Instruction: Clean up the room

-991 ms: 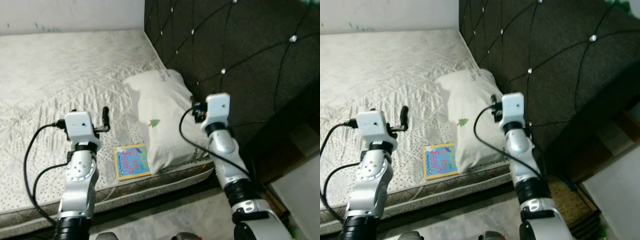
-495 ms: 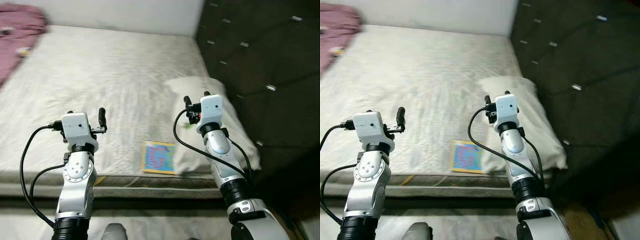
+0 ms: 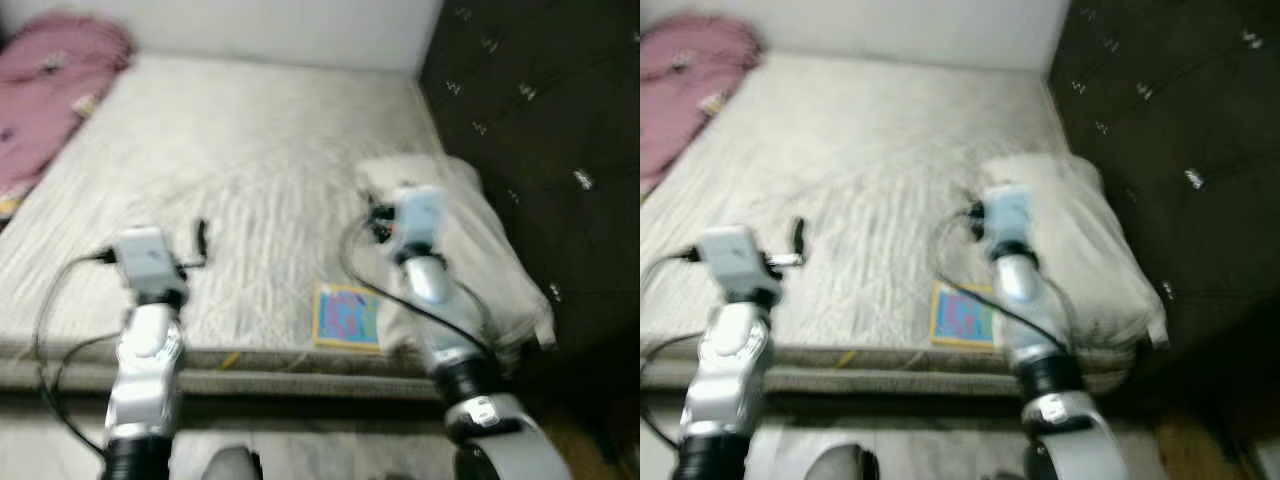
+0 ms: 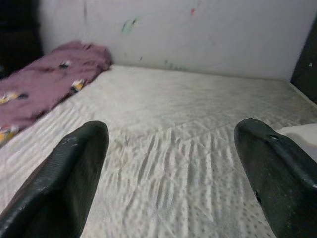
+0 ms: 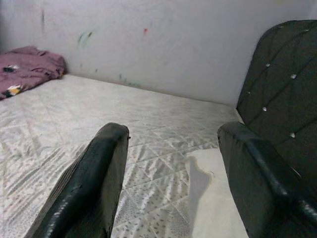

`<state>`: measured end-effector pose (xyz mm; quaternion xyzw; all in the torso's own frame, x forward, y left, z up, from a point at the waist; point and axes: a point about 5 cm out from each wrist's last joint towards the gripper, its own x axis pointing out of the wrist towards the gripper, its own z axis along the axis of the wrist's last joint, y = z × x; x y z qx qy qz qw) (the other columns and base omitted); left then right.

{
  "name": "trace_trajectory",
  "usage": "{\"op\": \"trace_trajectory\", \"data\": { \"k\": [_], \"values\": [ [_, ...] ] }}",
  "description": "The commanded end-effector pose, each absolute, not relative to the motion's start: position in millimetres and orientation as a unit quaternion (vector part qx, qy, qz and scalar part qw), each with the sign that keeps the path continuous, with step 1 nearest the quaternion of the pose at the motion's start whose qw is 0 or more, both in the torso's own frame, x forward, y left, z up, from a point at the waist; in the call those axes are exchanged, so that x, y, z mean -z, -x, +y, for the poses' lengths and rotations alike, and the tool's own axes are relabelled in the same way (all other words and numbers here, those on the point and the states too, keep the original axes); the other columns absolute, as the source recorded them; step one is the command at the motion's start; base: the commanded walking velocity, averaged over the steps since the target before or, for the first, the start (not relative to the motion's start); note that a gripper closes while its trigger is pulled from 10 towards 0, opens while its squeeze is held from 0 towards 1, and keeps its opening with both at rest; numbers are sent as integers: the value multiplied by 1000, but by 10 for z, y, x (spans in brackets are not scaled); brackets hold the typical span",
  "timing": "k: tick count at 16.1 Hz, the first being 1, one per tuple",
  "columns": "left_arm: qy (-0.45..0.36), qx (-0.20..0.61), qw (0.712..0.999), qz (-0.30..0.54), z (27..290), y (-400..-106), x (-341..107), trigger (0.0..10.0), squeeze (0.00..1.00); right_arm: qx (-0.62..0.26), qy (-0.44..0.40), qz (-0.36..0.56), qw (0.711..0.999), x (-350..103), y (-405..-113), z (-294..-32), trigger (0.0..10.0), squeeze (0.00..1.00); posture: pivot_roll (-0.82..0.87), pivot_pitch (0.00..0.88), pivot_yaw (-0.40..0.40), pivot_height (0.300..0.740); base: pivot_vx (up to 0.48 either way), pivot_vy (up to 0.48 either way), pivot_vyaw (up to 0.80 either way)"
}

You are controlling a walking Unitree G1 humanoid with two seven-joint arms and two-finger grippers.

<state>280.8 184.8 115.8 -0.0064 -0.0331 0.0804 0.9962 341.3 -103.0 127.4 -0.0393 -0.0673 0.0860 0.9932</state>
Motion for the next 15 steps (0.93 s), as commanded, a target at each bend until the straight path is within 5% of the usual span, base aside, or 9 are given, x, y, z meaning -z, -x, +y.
{"op": "trace_trajectory", "data": {
  "k": [1, 11, 15],
  "values": [
    [18, -57, 998, -33, 1717, -2819, -1162, 10000, 0, -64, 41, -59, 995, -1246, -3418, -1207, 10000, 0, 7, 0, -61, 740, 0, 476, -581],
    [40, -44, 997, -48, 1698, -2813, -1192, 10000, 0, -71, 34, -58, 995, -1257, -3426, -1191, 10000, 0, 7, 0, -64, 740, 0, 463, 0],
    [37, -44, 997, -47, 1697, -2811, -1195, 10000, 0, -77, 33, -58, 995, -1258, -3429, -1168, 10000, 0, 9, 0, -68, 740, 0, 0, 0]
  ]
}}
